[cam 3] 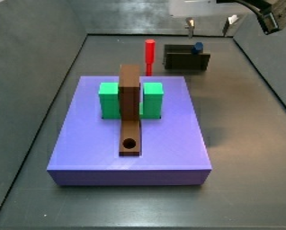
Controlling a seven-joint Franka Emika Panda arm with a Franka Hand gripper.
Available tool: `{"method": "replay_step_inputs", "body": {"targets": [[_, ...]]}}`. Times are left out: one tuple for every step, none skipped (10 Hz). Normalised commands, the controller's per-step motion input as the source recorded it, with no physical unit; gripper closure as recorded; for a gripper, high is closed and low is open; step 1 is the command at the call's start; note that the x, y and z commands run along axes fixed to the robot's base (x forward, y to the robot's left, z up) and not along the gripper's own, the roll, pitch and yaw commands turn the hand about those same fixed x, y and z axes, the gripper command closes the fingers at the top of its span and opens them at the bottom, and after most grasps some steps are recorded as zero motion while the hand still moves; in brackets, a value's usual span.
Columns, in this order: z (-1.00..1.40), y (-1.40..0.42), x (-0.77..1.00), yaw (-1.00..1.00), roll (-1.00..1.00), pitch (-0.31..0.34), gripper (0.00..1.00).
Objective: Pick up the blue object. Move up. Place the blue object on the fixture. Regrasp the blue object. Move to above the board. Insert the blue object.
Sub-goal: Regrasp the blue object.
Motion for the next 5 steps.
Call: {"method": "replay_step_inputs", "body": {"targets": [[-0.18, -0.06, 0.00, 0.07, 0.19, 0.000, 0.00], [-0.36, -0.11, 0.02, 0.25, 0.65, 0.020, 0.00], [-0.31, -0.12, 0.14, 0.39, 0.86, 0.123, 0.00], [-0.31, -0.13, 0.25, 0.43, 0.84, 0.169, 0.00], [-0.28, -0.12, 0.13, 0.28, 0.62, 0.103, 0.00]]}}
